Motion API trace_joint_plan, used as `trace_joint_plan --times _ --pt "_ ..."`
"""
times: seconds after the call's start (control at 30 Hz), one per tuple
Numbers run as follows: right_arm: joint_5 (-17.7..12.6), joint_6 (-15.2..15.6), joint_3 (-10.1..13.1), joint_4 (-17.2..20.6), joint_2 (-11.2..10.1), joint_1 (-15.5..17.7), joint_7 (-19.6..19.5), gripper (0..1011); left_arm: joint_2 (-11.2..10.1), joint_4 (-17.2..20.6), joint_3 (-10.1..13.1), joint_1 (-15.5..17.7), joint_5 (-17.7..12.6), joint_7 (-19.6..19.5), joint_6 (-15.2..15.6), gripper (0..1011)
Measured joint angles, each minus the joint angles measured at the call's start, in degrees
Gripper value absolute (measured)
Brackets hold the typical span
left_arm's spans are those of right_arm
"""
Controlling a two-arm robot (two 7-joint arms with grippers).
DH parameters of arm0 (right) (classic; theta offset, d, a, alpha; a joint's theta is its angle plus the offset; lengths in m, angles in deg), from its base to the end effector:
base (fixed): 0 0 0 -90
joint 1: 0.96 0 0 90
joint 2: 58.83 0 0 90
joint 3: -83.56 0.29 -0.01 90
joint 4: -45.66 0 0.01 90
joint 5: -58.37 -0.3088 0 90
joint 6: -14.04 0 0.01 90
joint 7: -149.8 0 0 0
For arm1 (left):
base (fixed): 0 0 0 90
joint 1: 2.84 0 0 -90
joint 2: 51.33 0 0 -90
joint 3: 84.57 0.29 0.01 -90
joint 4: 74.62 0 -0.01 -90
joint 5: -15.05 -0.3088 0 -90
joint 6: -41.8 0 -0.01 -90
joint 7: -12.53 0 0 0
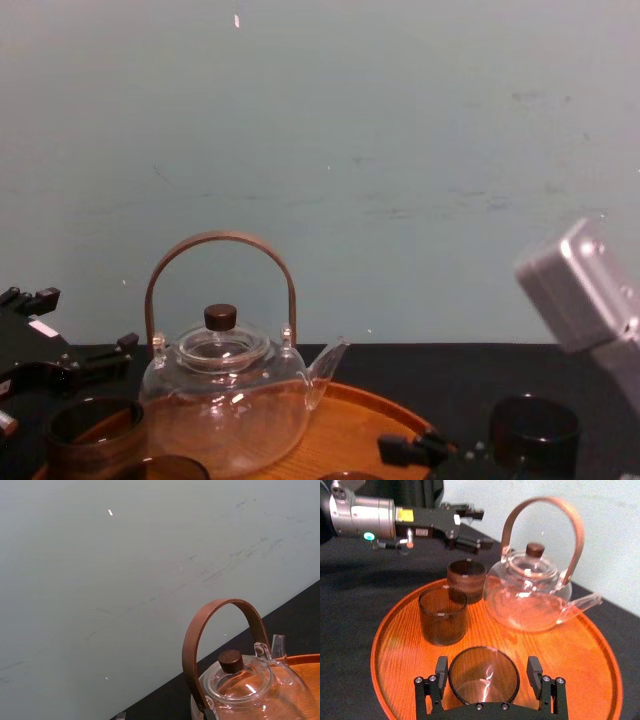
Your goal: Pick up the glass from the table and place it on the tray.
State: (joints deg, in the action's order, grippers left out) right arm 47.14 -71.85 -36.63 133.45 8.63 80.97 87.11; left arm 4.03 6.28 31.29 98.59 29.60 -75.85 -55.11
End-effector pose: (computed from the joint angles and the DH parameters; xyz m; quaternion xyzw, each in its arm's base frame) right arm 0.3302 0.0325 -0.3091 -0.1384 -0.0138 -0.3029 0.9428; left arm 0.3581 0.0827 -0.3023 0.1414 -0.1324 0.5799 0.7913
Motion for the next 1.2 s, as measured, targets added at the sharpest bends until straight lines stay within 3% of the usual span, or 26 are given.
trace_joint_plan --times 0.2,0.67,1.2 --pt "-0.81 -0.97 1.31 2.34 -0.83 0.69 -0.22 1002 0.00 0.00 0.00 0.00 0.00 0.00 0.00 1001" --pt "-4.86 -4.02 4.85 9.78 -5.09 4.08 0.92 1002 0.00 0.00 0.00 0.00 0.00 0.00 0.00 1001" --pt "-6.67 -8.22 9.53 12.80 -10.88 11.29 0.73 1002 0.00 0.00 0.00 0.00 0.00 0.00 0.00 1001"
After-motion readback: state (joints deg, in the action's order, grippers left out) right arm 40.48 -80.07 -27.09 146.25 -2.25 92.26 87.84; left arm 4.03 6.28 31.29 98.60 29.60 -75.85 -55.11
